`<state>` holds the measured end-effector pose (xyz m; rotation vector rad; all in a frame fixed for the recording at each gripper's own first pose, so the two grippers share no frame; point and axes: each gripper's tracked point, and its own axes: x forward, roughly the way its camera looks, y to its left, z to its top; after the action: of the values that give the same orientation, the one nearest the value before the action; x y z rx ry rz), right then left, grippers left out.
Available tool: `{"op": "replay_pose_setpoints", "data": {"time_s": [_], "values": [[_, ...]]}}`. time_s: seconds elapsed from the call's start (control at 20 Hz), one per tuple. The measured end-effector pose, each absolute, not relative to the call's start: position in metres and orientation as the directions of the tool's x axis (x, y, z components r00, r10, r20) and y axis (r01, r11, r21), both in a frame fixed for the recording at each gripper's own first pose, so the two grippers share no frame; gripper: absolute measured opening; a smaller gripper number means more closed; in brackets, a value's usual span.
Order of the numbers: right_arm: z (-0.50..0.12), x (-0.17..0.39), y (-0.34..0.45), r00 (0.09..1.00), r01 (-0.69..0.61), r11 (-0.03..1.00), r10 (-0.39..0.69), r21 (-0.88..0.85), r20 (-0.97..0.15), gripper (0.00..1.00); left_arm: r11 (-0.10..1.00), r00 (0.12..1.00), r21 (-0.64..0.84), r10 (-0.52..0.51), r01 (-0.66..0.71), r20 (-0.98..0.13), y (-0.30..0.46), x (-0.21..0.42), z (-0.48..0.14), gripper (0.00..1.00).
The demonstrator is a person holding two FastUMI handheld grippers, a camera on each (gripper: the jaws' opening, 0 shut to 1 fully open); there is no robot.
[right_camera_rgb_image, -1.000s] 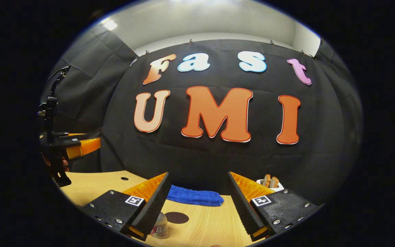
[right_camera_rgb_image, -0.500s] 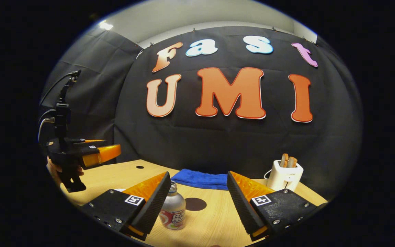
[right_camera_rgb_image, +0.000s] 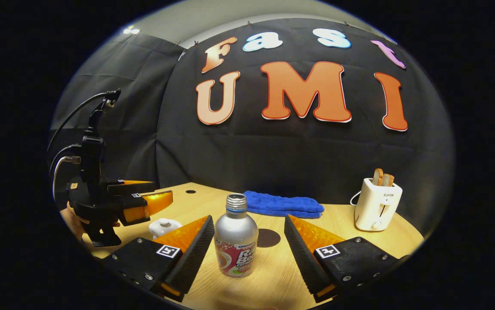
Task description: Open the teacup lid with one hand, grasp the water bottle and pour water into the teacup with the other hand; after pouring, place the water bottle on the coaster and then close the teacup lid.
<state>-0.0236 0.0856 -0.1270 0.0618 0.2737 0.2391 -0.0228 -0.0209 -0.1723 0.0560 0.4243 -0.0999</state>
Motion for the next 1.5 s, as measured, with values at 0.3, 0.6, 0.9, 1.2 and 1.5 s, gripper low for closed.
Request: {"op": "replay_pose_setpoints", "data": {"time_s": [0.3,0.6,0.9,1.2,1.5], "values": [[-0.153,-0.02,0.097,0.91,-0.246,0.964,0.265,0.099,-0.318,0.98,0.991,0.855,0.042,-0.091,0.131,-0.51,-0.022,-0.036,-0.216,0.93],[-0.177,-0.019,0.105,0.882,-0.263,0.958,0.286,0.113,-0.373,0.97,0.984,0.823,0.044,-0.12,0.173,-0.556,-0.037,-0.042,-0.237,0.9],[-0.187,-0.019,0.114,0.863,-0.277,0.951,0.309,0.137,-0.399,0.9,0.984,0.815,0.038,-0.123,0.175,-0.566,-0.037,-0.042,-0.239,0.58],[-0.195,-0.019,0.119,0.848,-0.286,0.949,0.317,0.136,-0.424,0.81,0.99,0.842,0.027,-0.103,0.138,-0.53,-0.032,-0.038,-0.23,0.37],[-0.19,-0.014,0.122,0.842,-0.303,0.946,0.323,0.115,-0.433,0.79,0.992,0.868,0.06,-0.067,0.11,-0.492,-0.022,-0.034,-0.217,0.33]]}}
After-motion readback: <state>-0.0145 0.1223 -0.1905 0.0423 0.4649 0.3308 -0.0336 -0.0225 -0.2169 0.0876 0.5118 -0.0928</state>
